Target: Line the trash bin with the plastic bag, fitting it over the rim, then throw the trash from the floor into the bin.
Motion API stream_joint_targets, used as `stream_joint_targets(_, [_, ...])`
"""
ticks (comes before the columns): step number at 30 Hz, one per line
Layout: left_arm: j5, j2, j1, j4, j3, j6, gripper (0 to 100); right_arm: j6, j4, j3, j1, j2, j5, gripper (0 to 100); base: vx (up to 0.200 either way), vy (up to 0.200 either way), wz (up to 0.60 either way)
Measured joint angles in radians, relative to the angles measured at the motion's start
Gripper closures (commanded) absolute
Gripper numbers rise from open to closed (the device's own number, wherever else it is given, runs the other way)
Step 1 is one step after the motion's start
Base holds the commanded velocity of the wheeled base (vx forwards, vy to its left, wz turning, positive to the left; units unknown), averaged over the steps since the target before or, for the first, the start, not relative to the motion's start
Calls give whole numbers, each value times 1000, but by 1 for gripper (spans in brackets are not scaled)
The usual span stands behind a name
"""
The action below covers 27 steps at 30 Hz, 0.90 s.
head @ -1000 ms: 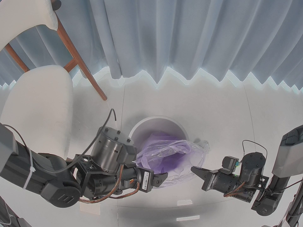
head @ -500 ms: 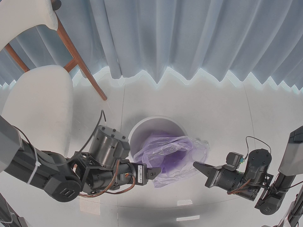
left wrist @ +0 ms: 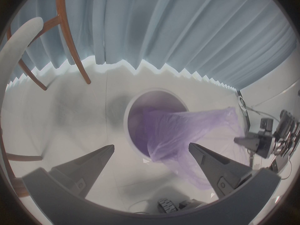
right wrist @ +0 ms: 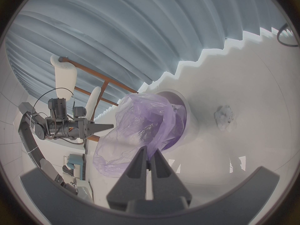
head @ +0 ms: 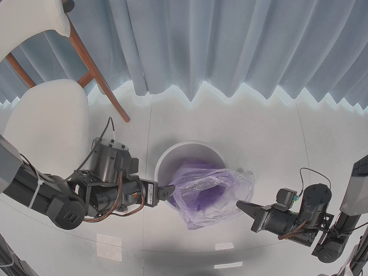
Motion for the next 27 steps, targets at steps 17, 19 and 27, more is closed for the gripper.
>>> stream_joint_targets(17, [-58, 40, 51, -6, 17, 87, 0, -3, 0, 2, 2, 0, -5, 100, 0, 0, 0])
stream_joint_targets(19, [-59, 47, 49, -7, 13, 87, 0, -3, 0, 3, 2, 0, -5, 100, 0, 0, 0])
stream_joint_targets(27, [-57, 66, 38, -6, 12, 86, 0, -3, 0, 4, 4, 0, -6, 100, 0, 0, 0])
